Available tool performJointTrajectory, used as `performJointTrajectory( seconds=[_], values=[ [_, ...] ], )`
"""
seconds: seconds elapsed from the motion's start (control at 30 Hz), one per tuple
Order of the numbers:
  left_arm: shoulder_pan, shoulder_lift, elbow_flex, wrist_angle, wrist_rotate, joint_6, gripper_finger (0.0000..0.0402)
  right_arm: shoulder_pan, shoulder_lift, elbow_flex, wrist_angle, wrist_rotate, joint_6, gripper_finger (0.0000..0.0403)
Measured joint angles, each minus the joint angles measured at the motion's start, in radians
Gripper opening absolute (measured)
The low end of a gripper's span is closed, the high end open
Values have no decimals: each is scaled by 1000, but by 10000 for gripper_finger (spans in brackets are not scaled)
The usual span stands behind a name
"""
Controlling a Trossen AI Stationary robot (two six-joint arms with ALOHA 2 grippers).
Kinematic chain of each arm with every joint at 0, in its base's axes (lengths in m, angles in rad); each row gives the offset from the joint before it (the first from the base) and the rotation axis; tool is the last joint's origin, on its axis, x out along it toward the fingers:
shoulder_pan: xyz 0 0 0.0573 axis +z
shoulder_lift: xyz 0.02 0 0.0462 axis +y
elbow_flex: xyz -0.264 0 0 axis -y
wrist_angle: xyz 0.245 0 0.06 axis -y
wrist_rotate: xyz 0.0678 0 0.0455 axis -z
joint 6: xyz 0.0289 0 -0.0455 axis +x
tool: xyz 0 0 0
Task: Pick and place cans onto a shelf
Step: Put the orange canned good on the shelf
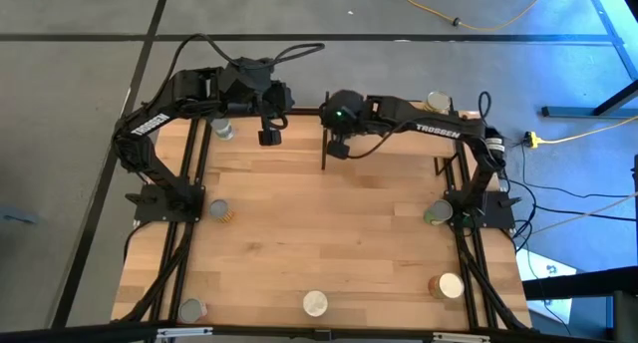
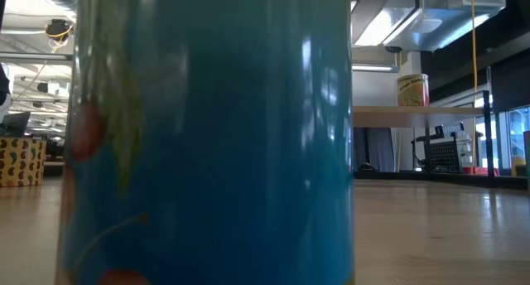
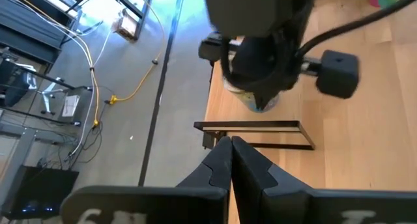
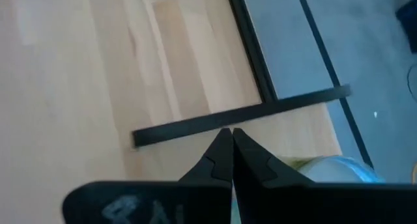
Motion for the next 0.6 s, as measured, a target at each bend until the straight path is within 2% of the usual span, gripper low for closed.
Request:
performJointTrajectory(
  seconds=[0.17, 0.6],
  values=[
    [0, 0, 0, -2, 0, 0, 0, -8, 15, -1, 1, 22, 15, 0],
    [0, 0, 0, -26, 2, 0, 0, -8, 17, -1, -64, 232, 71, 0]
  ],
)
